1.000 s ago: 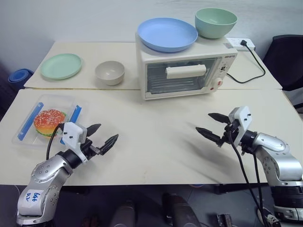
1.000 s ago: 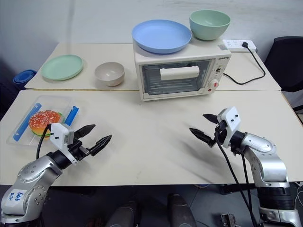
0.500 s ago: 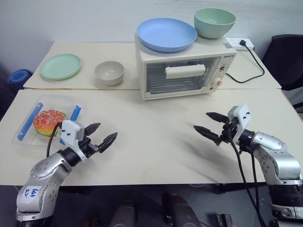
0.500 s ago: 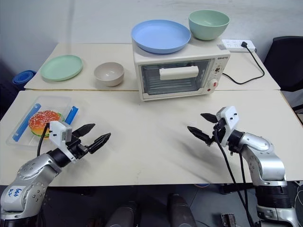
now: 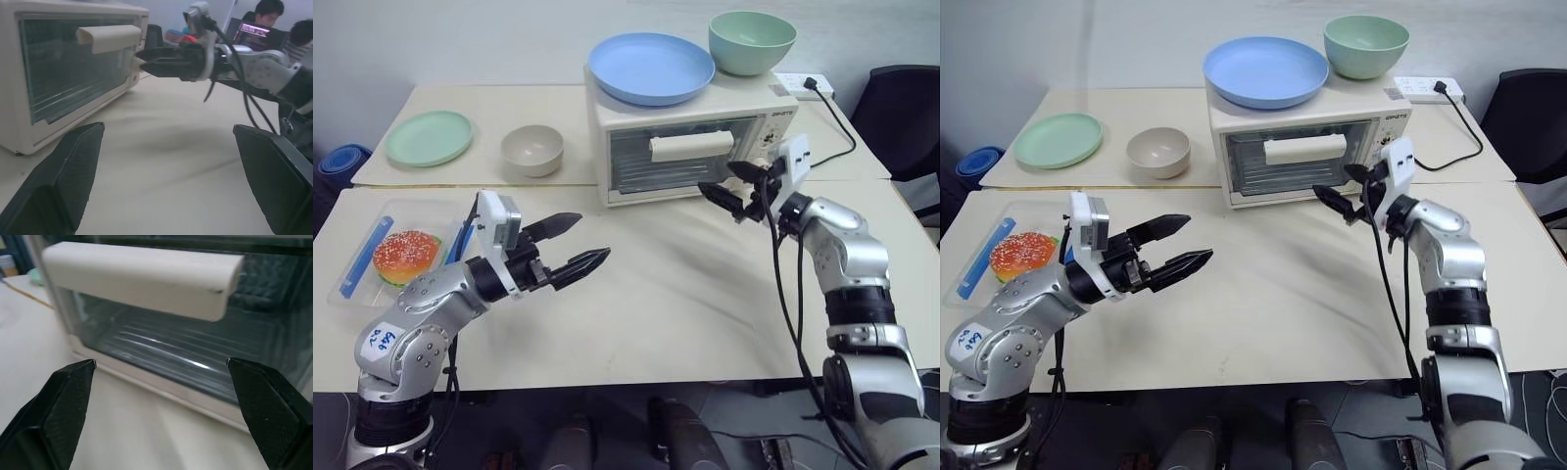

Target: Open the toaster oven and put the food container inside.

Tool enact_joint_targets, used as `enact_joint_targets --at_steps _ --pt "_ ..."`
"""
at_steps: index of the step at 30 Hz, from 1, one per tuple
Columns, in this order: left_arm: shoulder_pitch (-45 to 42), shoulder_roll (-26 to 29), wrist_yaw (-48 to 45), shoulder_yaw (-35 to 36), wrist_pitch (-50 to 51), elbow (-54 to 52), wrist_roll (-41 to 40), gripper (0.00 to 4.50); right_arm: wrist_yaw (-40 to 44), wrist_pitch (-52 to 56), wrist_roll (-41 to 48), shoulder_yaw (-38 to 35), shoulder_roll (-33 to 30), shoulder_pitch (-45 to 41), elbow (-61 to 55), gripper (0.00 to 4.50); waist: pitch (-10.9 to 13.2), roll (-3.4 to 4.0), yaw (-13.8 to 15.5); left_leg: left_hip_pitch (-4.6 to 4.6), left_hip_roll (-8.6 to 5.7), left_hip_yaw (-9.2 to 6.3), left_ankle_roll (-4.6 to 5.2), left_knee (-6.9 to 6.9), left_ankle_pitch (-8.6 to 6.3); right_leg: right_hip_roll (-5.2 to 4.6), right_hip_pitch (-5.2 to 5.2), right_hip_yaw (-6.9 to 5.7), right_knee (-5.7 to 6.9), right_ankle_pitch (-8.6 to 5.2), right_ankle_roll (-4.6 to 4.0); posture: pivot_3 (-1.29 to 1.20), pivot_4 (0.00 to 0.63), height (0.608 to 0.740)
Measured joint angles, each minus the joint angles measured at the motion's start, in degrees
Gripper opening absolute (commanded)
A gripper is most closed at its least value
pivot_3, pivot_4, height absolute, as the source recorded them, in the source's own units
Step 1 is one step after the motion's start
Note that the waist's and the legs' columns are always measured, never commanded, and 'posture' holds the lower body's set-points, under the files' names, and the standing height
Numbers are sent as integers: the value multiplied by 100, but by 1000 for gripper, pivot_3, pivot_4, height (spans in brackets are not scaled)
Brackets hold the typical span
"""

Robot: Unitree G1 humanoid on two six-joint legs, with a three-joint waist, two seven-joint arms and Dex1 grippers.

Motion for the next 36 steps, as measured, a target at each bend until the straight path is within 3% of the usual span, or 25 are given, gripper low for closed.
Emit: enact_joint_targets --at_steps 7,14,19,23,26,34,36 --pt "-122 116 90 2 55 24 -12 4500 387 -307 -50 0 47 -392 511 4464 0 0 -20 -37 4 8 1 6 -1 1 -30 5 1 4 6 0 150 740" --pt "-185 119 149 -6 -75 351 194 4500 777 14 247 -76 52 111 -481 4464 1 1 -29 -35 4 11 3 7 -2 2 -32 9 5 5 9 0 150 740" --pt "-845 -42 294 -48 -256 888 460 4500 789 187 264 -112 28 470 -976 4464 1 1 -21 -31 5 14 2 12 -1 7 -35 11 2 5 8 0 150 740" --pt "-1710 -284 443 -70 -382 1615 640 3592 802 250 349 -123 35 755 -1277 4500 1 1 -43 -28 5 22 2 16 -1 10 -36 18 11 7 10 0 150 740" --pt "-2303 -315 370 -263 -563 2139 930 2560 797 251 361 -133 48 933 -1459 4500 0 1 -47 -28 6 22 1 11 -1 13 -37 20 21 7 11 0 150 740" --pt "-2900 -431 -78 -917 -1069 3260 1757 216 768 247 374 -136 109 1189 -1683 4500 1 1 -67 -31 8 35 -2 14 -1 18 -54 38 36 7 11 0 150 740" --pt "-3014 -519 -169 -1023 -1123 3454 1880 25 745 248 383 -139 111 1249 -1732 4500 1 1 -58 -34 8 36 -2 18 -1 19 -59 40 43 7 11 0 150 740"
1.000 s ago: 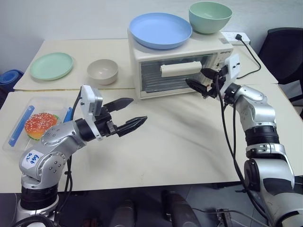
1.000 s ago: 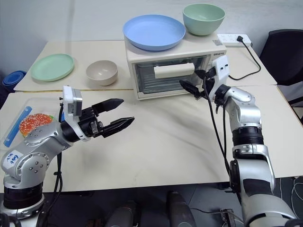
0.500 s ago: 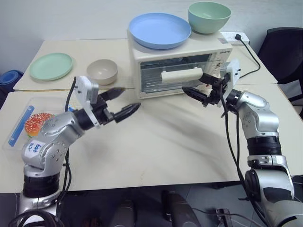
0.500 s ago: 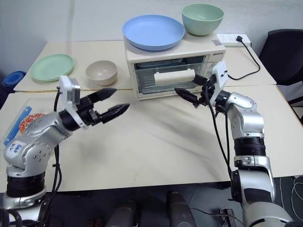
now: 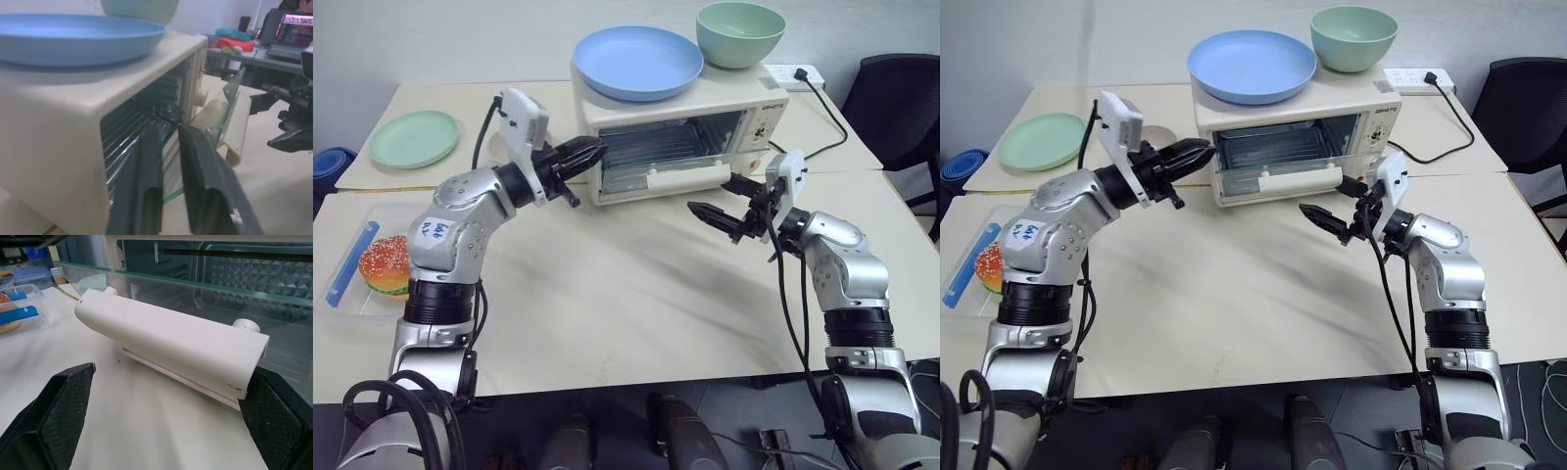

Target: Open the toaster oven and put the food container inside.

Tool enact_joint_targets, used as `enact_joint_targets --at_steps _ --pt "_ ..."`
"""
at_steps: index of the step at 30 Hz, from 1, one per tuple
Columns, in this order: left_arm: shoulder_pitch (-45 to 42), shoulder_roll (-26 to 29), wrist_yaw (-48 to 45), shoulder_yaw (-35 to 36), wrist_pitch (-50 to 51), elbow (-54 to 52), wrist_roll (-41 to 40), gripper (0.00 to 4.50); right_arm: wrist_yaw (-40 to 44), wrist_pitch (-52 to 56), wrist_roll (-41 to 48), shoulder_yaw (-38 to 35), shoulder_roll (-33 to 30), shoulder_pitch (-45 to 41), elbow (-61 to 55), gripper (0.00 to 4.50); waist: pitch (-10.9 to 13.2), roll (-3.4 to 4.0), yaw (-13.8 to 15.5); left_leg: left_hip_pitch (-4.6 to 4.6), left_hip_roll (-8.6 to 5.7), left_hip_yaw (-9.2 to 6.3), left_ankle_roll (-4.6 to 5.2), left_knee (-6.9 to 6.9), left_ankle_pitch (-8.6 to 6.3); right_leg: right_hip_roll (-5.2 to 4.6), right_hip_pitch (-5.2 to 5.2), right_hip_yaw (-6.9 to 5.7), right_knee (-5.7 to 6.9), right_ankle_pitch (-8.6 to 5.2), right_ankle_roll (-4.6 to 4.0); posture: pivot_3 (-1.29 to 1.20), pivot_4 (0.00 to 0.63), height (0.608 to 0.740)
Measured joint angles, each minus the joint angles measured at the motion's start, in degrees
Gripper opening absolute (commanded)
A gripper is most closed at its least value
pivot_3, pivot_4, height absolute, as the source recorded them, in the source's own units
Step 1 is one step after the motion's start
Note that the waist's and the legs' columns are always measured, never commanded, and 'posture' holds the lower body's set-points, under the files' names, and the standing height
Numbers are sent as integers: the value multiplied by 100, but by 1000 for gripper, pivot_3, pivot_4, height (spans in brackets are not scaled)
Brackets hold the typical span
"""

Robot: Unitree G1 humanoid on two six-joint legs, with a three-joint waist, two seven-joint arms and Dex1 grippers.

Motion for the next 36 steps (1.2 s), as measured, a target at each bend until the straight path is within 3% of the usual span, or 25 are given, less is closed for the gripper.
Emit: enact_joint_targets --at_steps 13,21,24,26,28,36 --pt "-336 -288 -784 -459 -189 597 433 25 -294 237 72 -12 -103 636 -634 4500 0 0 52 -23 -3 20 -3 16 2 3 -39 24 35 0 0 0 150 740" --pt "315 -254 -948 -589 -45 140 523 25 67 1076 676 -780 -1376 2588 -2141 4500 0 0 173 -26 -9 32 15 55 -8 34 -29 45 19 7 13 0 150 740" --pt "686 -225 -940 -652 14 -151 595 25 381 1589 1340 -1210 -1787 3140 -2908 4500 1 -1 145 21 0 42 20 59 -12 64 49 76 6 12 22 0 150 740" --pt "866 -219 -893 -755 52 -173 734 25 417 1767 1636 -1398 -1898 3156 -3185 4500 4 -7 97 86 4 42 22 56 -15 73 102 76 -21 8 22 0 150 740" --pt "1023 -218 -813 -893 55 -172 921 25 371 1970 1915 -1461 -1930 3139 -3397 4500 4 -7 54 93 10 33 22 54 -15 81 145 74 -49 6 21 0 150 740" --pt "1127 -503 -338 -1119 -117 338 1519 25 95 2374 2554 -1412 -1934 2543 -3786 4500 3 -6 64 79 5 5 30 53 -26 62 111 79 -34 7 28 0 150 740"
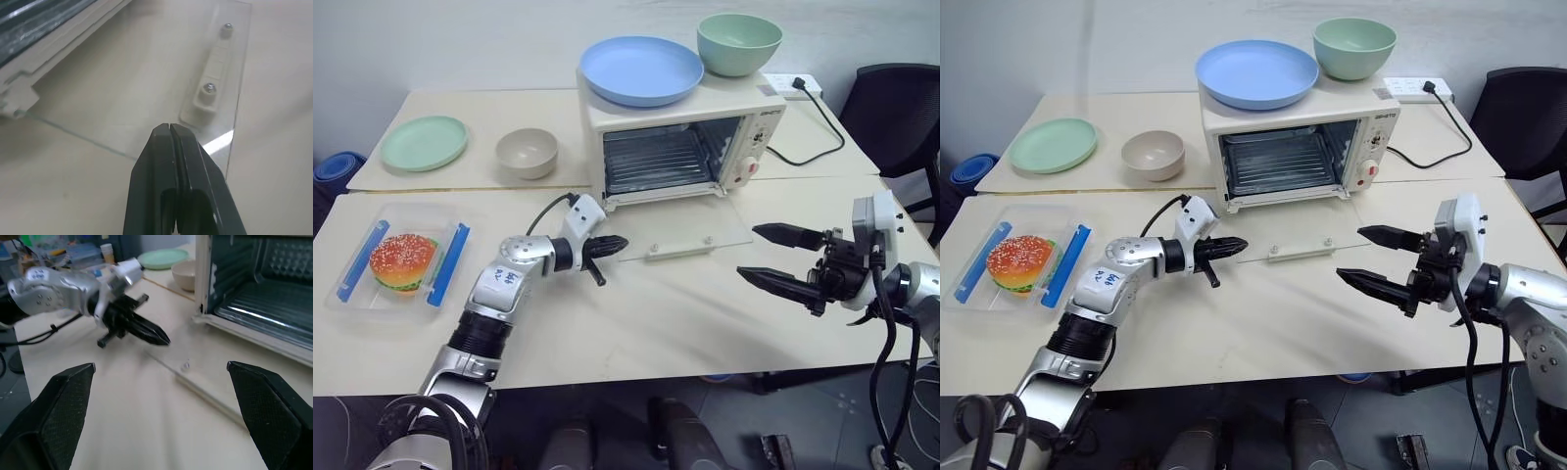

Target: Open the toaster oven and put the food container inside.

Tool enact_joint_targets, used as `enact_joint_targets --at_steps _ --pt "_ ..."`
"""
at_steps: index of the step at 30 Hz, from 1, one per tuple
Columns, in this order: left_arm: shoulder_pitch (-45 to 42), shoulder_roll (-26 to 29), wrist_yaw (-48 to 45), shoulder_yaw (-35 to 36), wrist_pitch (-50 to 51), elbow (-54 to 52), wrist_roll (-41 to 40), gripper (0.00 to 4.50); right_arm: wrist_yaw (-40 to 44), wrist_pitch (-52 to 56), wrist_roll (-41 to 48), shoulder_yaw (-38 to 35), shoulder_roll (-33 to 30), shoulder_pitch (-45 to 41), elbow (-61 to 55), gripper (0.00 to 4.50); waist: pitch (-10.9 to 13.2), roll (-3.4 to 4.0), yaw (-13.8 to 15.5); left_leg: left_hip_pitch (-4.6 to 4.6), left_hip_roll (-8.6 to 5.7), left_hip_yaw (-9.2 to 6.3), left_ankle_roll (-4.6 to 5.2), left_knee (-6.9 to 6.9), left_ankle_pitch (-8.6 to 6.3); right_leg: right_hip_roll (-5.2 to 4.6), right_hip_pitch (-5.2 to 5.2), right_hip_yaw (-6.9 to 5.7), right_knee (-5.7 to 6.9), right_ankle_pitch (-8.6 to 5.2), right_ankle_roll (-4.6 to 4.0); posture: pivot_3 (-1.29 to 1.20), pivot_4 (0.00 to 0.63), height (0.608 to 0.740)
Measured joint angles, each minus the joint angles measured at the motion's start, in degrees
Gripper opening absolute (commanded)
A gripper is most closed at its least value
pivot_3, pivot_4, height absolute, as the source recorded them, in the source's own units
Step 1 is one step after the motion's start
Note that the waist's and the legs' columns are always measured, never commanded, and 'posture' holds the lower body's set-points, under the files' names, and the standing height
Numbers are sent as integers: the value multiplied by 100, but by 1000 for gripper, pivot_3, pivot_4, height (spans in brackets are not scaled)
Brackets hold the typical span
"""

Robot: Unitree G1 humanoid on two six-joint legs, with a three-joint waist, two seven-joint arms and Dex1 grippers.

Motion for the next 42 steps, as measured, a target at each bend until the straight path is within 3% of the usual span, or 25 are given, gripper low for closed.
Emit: enact_joint_targets --at_steps 2,5,8,12,18,23,28,34,42 --pt "20 -3 99 65 21 -43 11 25 -25 76 79 113 0 -227 -12 4500 -1 1 0 -4 0 1 -2 0 -7 -15 -2 1 -7 0 1 0 150 740" --pt "463 55 295 476 526 -753 -221 621 -20 91 116 319 -33 -594 18 4500 -1 1 -27 -29 9 7 -1 0 -17 -40 -33 1 1 0 1 0 150 740" --pt "1040 238 605 1194 1344 -1865 -629 1519 83 75 68 596 -37 -890 146 4500 -1 1 -16 -87 11 1 -3 9 -16 -42 -92 -2 26 -1 0 0 150 740" --pt "1955 223 1278 2356 2388 -3388 -1110 2687 284 -14 -68 974 -22 -1211 361 4500 -1 1 -3 -85 5 1 -3 9 -16 -55 -87 -5 21 -1 -1 0 150 740" --pt "3441 -909 2352 3964 3517 -5551 -1957 4476 725 -181 -307 1527 68 -1674 869 4500 -3 -3 6 -81 -5 -3 4 18 -19 -68 -72 -17 -10 0 1 0 150 740" --pt "4939 -1828 2663 5097 3179 -6574 -2837 4476 1115 -461 -633 1977 342 -2185 1467 4500 -4 -6 -19 -72 -5 2 4 19 -19 -65 -69 -15 -8 -2 -2 0 150 740" --pt "5803 -2030 3011 6143 2463 -6528 -3834 4476 1391 -819 -1020 2327 604 -2522 2016 4500 -5 -7 -12 -67 0 1 1 23 -18 -17 -65 -10 -7 -5 -15 0 150 740" --pt "6191 -1901 4007 6723 1667 -5925 -5284 4476 1606 -1033 -1251 2414 798 -2611 2278 4500 -6 -9 -48 -57 7 52 21 24 -41 -38 -66 -4 -19 -1 -6 0 150 740" --pt "6144 -842 6297 6808 967 -4506 -7133 4476 1535 -1028 -1269 2424 901 -2472 2239 4500 -12 -18 -16 -45 15 40 13 23 -47 -42 -64 -1 -10 -6 -15 0 150 740"
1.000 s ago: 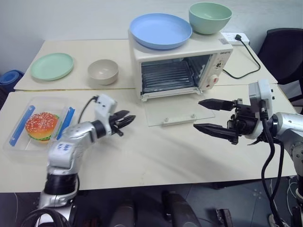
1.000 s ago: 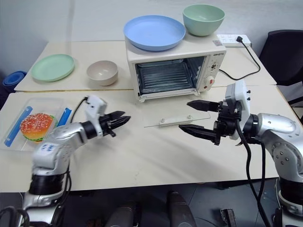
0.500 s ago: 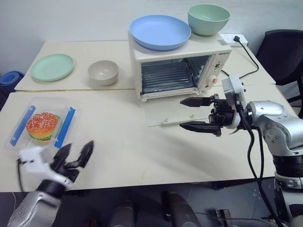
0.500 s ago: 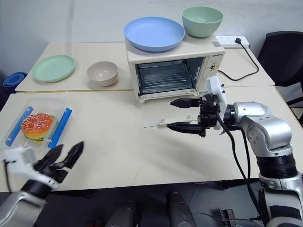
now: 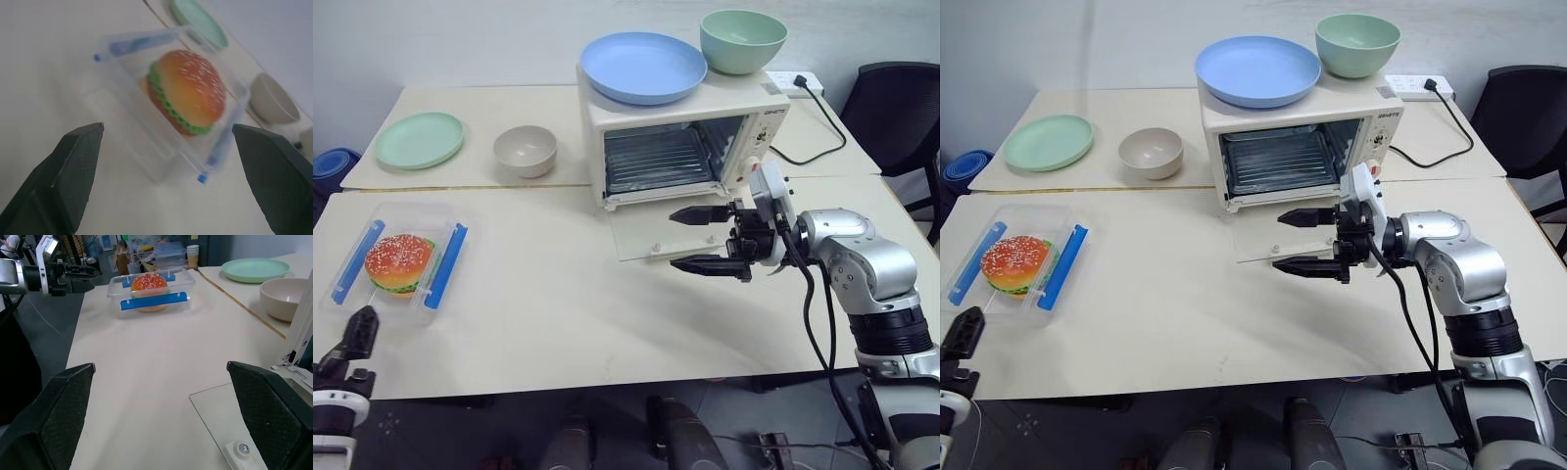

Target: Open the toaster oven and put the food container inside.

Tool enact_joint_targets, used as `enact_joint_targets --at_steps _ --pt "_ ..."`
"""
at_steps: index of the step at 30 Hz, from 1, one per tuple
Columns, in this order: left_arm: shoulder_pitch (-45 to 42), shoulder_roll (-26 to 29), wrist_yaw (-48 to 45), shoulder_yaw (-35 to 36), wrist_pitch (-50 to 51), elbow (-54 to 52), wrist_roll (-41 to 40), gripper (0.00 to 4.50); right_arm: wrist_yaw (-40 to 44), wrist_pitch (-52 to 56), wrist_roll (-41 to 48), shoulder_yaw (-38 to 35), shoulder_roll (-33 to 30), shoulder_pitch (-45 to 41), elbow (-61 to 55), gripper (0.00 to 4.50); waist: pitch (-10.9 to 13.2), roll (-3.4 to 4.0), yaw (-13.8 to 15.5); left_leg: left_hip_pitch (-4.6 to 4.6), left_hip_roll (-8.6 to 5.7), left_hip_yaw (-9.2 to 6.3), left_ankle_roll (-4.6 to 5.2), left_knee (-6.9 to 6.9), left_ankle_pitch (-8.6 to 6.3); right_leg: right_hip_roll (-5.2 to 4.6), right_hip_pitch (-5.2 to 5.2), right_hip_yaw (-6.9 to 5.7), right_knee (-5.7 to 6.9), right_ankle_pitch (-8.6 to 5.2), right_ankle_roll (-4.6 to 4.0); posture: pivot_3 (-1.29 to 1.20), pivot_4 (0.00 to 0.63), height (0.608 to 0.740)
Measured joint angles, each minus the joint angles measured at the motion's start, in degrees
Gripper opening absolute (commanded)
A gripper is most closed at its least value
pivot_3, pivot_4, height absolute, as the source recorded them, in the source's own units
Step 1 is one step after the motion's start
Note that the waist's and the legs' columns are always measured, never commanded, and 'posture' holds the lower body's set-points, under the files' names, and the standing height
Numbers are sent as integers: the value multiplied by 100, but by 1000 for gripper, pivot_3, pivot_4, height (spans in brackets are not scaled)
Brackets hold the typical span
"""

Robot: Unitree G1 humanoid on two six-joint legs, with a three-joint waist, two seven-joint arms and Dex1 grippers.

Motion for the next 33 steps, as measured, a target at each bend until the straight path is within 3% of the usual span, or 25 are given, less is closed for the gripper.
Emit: enact_joint_targets --at_steps 6,14,21,28,30,33 --pt "-340 925 928 -308 -214 725 -570 4476 -235 122 36 -135 -3 326 -341 4500 -3 -4 12 1 -2 -6 -2 0 0 -3 1 -2 5 -2 -3 0 150 740" --pt "-555 1653 1799 -804 -155 1296 -1099 4476 -511 258 144 -354 -7 571 -691 4500 -4 -5 -6 12 4 3 -9 -10 -3 -1 1 0 7 -4 -7 0 150 740" --pt "-740 1902 2612 -954 -256 1657 -1578 2422 -682 293 215 -375 -7 674 -832 4500 -5 -7 -4 17 6 6 -11 -12 -5 2 2 0 11 -6 -11 0 150 740" --pt "-956 2323 2833 -953 -287 2029 -1723 476 -760 293 296 -376 -7 684 -873 4500 -5 -7 -4 20 7 10 -12 -13 -5 3 2 -2 13 -7 -13 0 150 740" --pt "-999 2368 2908 -973 -292 2111 -1725 168 -780 295 318 -376 -7 684 -873 4500 -5 -7 -5 20 7 11 -13 -14 -5 4 2 -2 13 -7 -13 0 150 740" --pt "-1013 2534 2890 -1032 -206 2229 -1716 92 -793 332 348 -385 -7 683 -873 4500 -5 -8 3 19 8 9 -14 -14 -5 4 2 -2 12 -8 -14 0 150 740"
